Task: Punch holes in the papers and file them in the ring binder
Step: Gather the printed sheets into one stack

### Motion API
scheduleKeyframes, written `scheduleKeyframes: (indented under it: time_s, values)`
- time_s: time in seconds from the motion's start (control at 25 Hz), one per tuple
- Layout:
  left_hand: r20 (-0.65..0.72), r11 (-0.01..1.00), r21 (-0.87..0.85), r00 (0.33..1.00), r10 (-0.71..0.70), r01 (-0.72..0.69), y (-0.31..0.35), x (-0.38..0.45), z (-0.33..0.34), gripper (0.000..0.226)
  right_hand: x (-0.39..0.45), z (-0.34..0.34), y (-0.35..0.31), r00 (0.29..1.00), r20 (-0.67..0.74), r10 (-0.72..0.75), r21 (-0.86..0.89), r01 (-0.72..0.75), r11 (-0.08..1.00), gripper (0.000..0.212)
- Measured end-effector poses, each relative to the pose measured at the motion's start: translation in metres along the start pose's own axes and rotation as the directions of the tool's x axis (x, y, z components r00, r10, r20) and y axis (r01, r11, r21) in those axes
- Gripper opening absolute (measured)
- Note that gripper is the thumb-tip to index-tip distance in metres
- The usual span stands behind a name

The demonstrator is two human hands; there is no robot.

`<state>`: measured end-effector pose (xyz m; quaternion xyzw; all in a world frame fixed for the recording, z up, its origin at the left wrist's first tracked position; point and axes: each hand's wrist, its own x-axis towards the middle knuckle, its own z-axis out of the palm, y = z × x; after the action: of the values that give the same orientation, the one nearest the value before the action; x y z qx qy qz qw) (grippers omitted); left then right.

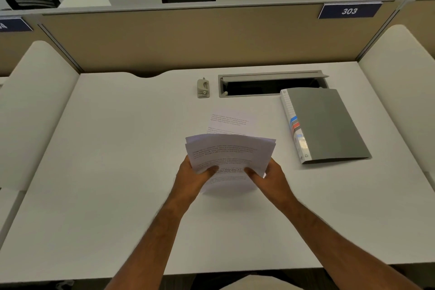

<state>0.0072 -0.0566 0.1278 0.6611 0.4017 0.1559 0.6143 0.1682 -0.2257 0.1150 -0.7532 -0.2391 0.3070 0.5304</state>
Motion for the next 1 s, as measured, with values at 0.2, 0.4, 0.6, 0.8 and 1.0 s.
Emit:
scheduleKeyframes:
  time_s: [0.2,0.4,0.6,0.8,1.0]
  values:
    - [0.013,0.999,0.014,0.999,-0.042,0.042,-0.010,0.001,0.001,0.040,0.000,0.004,0.012,1.000,0.007,-0.003,-0.023,0.003,1.000,0.040]
    - [0.020,0.998,-0.010,0.998,-0.062,0.062,-0.010,0.011,0.005,0.043,0.011,-0.005,0.012,1.000,0.015,0.001,-0.002,-0.001,1.000,0.037]
    - [0.016,0.995,0.007,0.995,-0.096,0.096,-0.008,0.033,0.018,0.045,0.024,-0.021,0.023,0.998,-0.016,0.068,0.023,-0.068,0.997,0.040]
    - [0.017,0.986,-0.026,0.987,-0.161,0.162,-0.008,0.062,0.034,0.028,0.031,-0.037,0.037,0.987,-0.104,0.124,0.050,-0.119,0.992,0.040]
    - [-0.134,0.985,0.077,0.981,-0.142,0.154,-0.024,0.102,0.044,0.036,0.037,-0.057,0.055,0.972,-0.141,0.187,0.073,-0.178,0.981,0.042]
